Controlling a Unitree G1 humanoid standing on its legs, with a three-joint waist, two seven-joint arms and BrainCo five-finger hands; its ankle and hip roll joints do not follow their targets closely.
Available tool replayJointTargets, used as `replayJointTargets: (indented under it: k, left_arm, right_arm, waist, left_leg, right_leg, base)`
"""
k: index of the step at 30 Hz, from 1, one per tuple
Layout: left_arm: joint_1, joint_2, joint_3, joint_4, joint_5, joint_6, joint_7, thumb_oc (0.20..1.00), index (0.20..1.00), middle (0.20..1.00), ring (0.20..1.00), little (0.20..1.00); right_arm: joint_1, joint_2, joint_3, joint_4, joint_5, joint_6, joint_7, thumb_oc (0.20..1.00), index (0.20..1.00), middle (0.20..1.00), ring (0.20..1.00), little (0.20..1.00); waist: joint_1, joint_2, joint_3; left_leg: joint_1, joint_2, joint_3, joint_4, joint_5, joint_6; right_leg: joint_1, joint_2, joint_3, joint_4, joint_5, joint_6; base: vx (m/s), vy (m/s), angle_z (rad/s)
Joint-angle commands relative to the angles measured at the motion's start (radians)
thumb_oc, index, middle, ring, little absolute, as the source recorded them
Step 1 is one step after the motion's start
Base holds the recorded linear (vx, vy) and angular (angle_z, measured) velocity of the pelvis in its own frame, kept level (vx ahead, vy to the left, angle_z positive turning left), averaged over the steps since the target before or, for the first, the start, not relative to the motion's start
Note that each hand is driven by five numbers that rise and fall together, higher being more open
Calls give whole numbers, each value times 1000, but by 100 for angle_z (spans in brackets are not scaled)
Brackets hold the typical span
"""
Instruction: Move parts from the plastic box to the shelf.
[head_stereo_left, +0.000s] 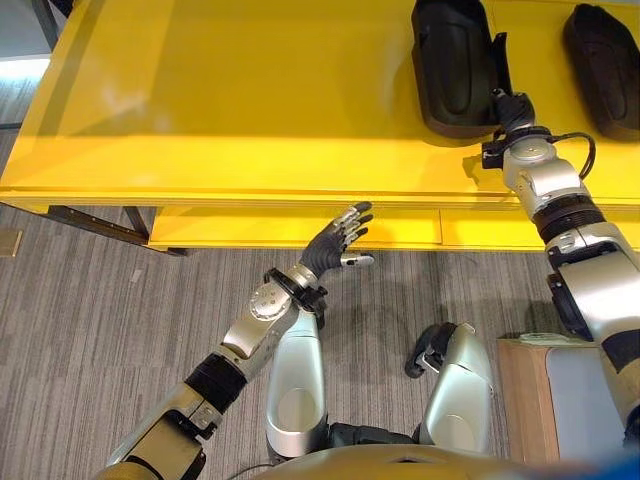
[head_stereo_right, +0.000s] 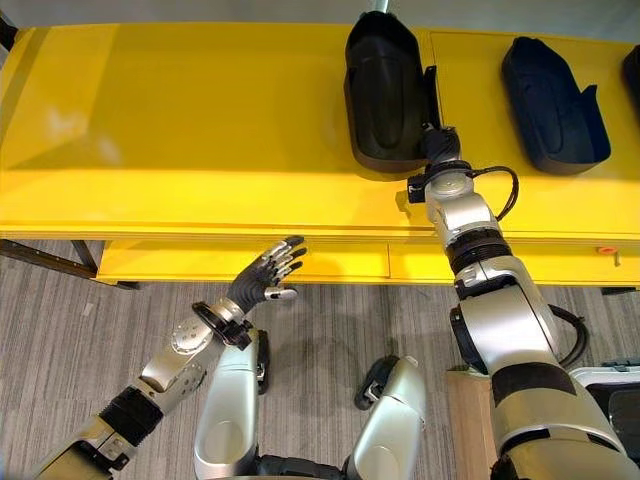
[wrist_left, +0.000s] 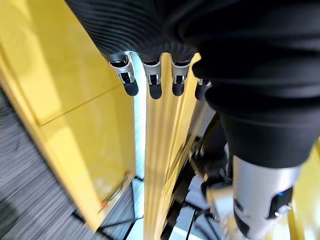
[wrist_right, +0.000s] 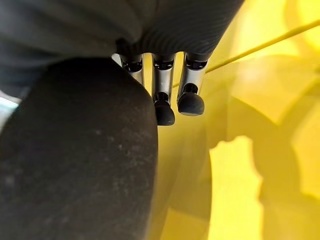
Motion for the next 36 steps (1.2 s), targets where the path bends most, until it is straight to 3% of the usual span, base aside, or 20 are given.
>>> replayJointTargets:
  k: [1, 3, 4, 5, 13, 24, 36]
  left_arm:
    - [-27, -1, -17, -104, -8, -44, -5, 1000, 1000, 1000, 1000, 1000]
    - [-33, 1, -22, -100, -16, -49, 6, 1000, 1000, 1000, 1000, 1000]
    - [-35, 1, -22, -95, -18, -51, 7, 1000, 1000, 1000, 1000, 1000]
    - [-36, -2, -24, -88, -15, -53, 6, 1000, 1000, 1000, 1000, 1000]
    - [-36, -6, -25, -86, -12, -50, 11, 1000, 1000, 1000, 1000, 1000]
    - [-38, -5, -41, -78, -15, -38, -4, 1000, 1000, 1000, 1000, 1000]
    - [-22, -13, -14, -67, -13, -36, -14, 1000, 1000, 1000, 1000, 1000]
  right_arm:
    - [-164, -41, 9, 27, 6, -55, -30, 200, 200, 200, 200, 200]
    - [-169, -37, 20, 37, 16, -52, -39, 200, 200, 200, 200, 200]
    - [-171, -35, 20, 41, 16, -48, -45, 467, 467, 467, 467, 467]
    - [-171, -31, 21, 42, 9, -35, -64, 1000, 1000, 1000, 1000, 1000]
    - [-169, -23, 25, 57, 14, -11, -80, 1000, 1000, 1000, 1000, 1000]
    - [-146, -4, -16, 72, 76, -39, -139, 1000, 1000, 1000, 1000, 1000]
    - [-36, 47, -59, 31, 136, -34, -76, 1000, 1000, 1000, 1000, 1000]
  waist:
    - [13, 29, -20]
    - [13, 32, -20]
    - [13, 32, -20]
    - [12, 32, -20]
    - [7, 38, -19]
    - [-1, 42, -19]
    - [-6, 39, -20]
  left_leg:
    - [72, -10, 81, -107, 35, 10]
    - [68, -10, 82, -106, 36, 11]
    - [67, -10, 81, -105, 36, 10]
    - [66, -11, 81, -108, 38, 9]
    - [73, -8, 87, -118, 42, 8]
    - [100, -21, 93, -139, 42, 14]
    - [173, -18, 101, -268, 102, 14]
  right_leg:
    - [28, 49, 25, 115, -68, -9]
    - [26, 48, 24, 118, -71, -10]
    - [25, 47, 24, 120, -72, -11]
    - [25, 49, 24, 120, -74, -12]
    - [29, 46, 25, 117, -77, -14]
    - [56, 53, 25, 105, -79, -13]
    - [123, 62, 16, 28, -51, -10]
  base:
    - [0, 0, 0]
    - [0, 0, 0]
    - [0, 0, 0]
    - [0, 0, 0]
    - [0, 0, 0]
    - [13, 3, -1]
    - [10, 0, -2]
